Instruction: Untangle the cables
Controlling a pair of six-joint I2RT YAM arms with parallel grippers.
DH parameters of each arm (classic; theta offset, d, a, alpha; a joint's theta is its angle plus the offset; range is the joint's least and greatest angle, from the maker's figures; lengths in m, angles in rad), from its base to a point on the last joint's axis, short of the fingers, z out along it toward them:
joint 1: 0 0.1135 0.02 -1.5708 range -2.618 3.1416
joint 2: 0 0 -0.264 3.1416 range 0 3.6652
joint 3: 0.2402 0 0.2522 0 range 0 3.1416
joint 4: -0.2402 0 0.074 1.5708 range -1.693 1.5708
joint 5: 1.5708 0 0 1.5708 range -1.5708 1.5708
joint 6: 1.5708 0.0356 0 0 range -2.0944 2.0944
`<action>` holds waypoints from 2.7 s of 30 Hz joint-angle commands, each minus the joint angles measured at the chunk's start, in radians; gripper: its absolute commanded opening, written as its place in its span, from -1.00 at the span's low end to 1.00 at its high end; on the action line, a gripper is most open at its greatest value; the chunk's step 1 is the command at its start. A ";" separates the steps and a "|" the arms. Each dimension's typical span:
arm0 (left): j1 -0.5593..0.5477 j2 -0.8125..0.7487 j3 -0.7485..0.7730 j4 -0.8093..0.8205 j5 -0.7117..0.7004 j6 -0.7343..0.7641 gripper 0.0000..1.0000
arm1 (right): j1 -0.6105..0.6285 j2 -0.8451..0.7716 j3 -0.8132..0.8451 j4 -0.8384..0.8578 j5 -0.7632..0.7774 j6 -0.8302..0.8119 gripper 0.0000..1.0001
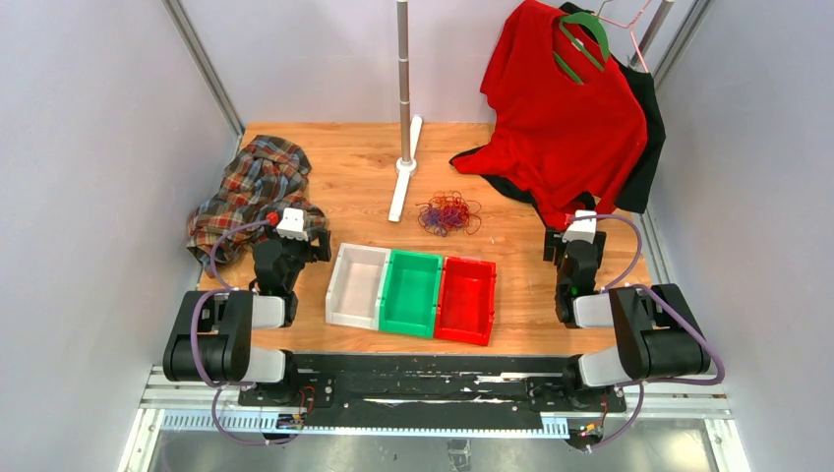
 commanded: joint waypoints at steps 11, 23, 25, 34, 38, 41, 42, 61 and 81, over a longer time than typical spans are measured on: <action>-0.005 -0.002 -0.001 0.050 0.000 0.007 0.96 | -0.004 -0.017 0.000 0.023 0.035 0.009 0.54; 0.004 -0.357 0.332 -0.816 0.131 0.108 0.96 | 0.019 -0.472 0.378 -0.723 -0.097 0.305 0.54; 0.005 -0.354 0.440 -1.014 0.192 0.130 0.96 | 0.001 -0.475 0.415 -0.742 -0.225 0.475 0.54; 0.001 -0.227 0.613 -1.357 0.400 0.153 0.96 | 0.290 -0.012 0.826 -1.020 -0.370 0.352 0.55; -0.015 -0.198 0.629 -1.436 0.393 0.198 0.96 | 0.356 0.173 0.931 -1.038 -0.372 0.380 0.55; -0.042 -0.190 0.623 -1.488 0.372 0.249 0.96 | 0.399 0.277 0.983 -1.047 -0.370 0.388 0.55; -0.049 -0.189 0.617 -1.499 0.362 0.261 0.96 | 0.414 0.304 0.996 -1.048 -0.361 0.385 0.55; -0.180 -0.136 0.505 -1.361 0.169 0.191 0.79 | 0.487 0.585 1.110 -1.183 -0.184 0.449 0.27; -0.427 0.038 0.575 -1.184 -0.039 -0.132 -0.60 | 0.363 0.296 1.108 -1.191 -0.271 0.292 -0.99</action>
